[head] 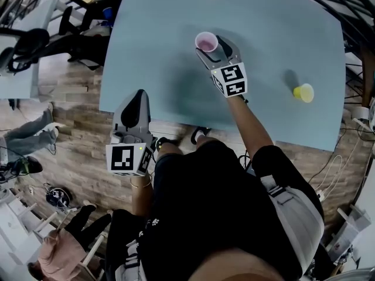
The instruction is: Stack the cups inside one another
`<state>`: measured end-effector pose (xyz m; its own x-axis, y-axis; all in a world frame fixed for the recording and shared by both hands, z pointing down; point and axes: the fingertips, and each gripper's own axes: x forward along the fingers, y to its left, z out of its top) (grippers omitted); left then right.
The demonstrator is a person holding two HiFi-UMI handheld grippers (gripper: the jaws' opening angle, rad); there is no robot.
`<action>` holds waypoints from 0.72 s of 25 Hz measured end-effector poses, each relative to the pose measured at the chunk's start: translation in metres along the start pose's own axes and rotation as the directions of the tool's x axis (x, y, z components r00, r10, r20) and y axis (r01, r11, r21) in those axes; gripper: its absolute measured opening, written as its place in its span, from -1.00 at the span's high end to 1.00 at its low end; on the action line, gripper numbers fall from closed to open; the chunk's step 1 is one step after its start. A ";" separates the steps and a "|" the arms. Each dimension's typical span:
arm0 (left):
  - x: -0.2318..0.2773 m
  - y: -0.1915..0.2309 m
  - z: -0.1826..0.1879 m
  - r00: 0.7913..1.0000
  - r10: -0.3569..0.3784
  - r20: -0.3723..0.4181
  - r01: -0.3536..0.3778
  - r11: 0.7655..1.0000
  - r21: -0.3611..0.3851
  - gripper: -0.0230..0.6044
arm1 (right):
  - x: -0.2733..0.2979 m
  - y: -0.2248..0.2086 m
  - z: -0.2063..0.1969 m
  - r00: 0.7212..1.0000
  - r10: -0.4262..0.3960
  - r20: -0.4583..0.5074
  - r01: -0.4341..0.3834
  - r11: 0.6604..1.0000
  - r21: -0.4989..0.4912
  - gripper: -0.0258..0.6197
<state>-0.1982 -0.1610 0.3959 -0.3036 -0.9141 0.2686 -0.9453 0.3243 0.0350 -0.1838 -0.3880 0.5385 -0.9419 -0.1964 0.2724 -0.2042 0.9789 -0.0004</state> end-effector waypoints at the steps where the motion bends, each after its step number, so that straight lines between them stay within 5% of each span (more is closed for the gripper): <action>1: 0.000 0.000 -0.001 1.000 0.000 -0.002 0.000 1.000 0.000 0.95 | 0.000 0.000 0.000 1.000 0.002 0.001 -0.002 1.000 0.002 -0.10; 10: 0.002 0.003 0.002 1.000 -0.019 0.022 0.019 1.000 -0.007 0.95 | -0.017 0.000 0.026 0.996 -0.022 0.089 0.019 0.999 0.038 -0.05; 18: 0.017 -0.002 0.008 0.996 -0.086 0.036 0.086 0.996 0.006 0.95 | -0.062 0.004 0.059 0.973 -0.084 0.214 0.068 0.995 0.077 0.49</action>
<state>-0.2020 -0.1790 0.3923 -0.2253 -0.9468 0.2297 -0.9686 0.2432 0.0521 -0.1420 -0.3754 0.4650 -0.9567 -0.2850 0.0591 -0.2882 0.9559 -0.0561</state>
